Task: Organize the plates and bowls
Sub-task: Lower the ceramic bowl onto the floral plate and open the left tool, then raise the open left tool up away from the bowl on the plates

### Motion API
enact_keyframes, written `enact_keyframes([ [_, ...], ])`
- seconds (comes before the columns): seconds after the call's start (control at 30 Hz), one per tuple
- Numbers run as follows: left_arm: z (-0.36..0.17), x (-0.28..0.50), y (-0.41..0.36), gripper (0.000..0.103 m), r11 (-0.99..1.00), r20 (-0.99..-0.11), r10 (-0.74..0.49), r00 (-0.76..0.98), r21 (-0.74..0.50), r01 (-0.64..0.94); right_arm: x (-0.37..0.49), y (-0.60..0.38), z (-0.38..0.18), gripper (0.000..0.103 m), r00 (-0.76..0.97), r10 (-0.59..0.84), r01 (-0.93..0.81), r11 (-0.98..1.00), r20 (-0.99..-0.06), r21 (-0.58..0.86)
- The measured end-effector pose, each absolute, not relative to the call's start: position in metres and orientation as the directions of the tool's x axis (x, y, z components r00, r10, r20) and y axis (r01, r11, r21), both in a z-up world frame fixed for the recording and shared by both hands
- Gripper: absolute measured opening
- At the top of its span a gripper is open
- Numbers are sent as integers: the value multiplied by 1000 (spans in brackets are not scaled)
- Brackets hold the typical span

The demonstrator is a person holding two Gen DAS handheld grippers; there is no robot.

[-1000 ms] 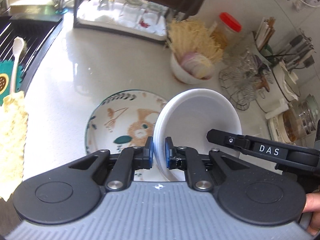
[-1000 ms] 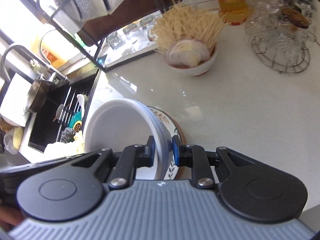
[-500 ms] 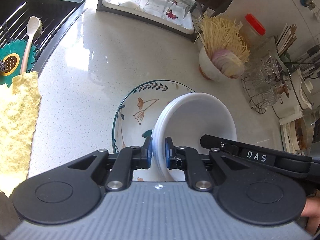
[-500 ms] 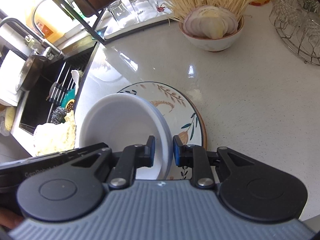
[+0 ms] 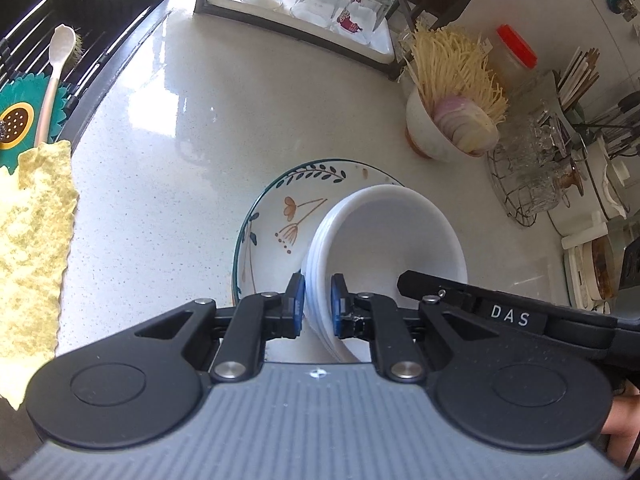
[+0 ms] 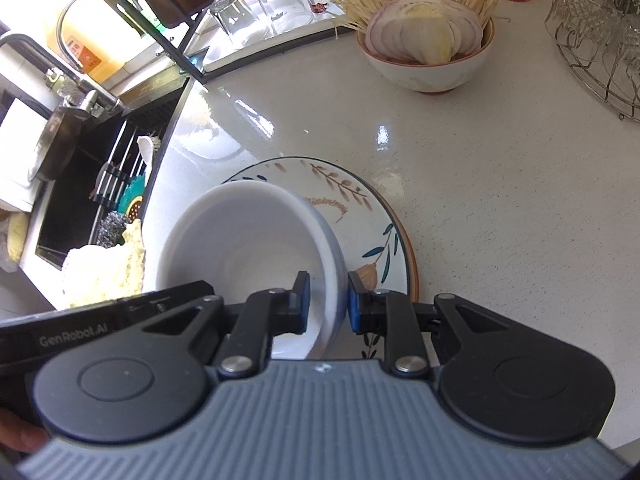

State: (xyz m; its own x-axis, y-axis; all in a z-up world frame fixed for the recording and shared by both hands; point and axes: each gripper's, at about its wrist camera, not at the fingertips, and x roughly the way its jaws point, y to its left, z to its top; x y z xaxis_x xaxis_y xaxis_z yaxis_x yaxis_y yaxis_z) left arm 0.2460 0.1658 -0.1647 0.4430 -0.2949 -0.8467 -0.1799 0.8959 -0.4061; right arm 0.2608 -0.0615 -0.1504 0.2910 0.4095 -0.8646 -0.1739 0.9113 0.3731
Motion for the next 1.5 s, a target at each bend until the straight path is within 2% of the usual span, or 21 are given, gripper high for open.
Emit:
enact_keyframes([
  [0.07, -164, 246, 165, 23, 904, -849, -289, 442, -394, -165, 262, -62, -149, 23, 300, 416, -159, 909, -858, 386],
  [0.17, -158, 245, 163, 42, 914, -850, -264, 456, -372, -162, 264, -65, -147, 26, 306, 427, -144, 904, -851, 402],
  [0.33, -148, 245, 162, 43, 918, -841, -257, 476, -366, -151, 264, -71, -131, 33, 359, 436, -139, 899, -825, 414],
  [0.77, -66, 225, 152, 43, 940, -761, -211, 614, -331, -86, 241, -104, -51, 33, 567, 427, -211, 902, -705, 376],
  [1.13, 3, 174, 118, 45, 950, -666, -145, 731, -300, -84, 197, -132, 1, 33, 662, 460, -323, 888, -592, 327],
  [1.2, 10, 164, 111, 48, 954, -665, -122, 737, -283, -97, 188, -138, 8, 33, 671, 469, -337, 883, -574, 328],
  [1.5, 16, 122, 87, 50, 959, -670, -73, 739, -250, -132, 148, -157, 20, 33, 707, 483, -378, 875, -516, 302],
])
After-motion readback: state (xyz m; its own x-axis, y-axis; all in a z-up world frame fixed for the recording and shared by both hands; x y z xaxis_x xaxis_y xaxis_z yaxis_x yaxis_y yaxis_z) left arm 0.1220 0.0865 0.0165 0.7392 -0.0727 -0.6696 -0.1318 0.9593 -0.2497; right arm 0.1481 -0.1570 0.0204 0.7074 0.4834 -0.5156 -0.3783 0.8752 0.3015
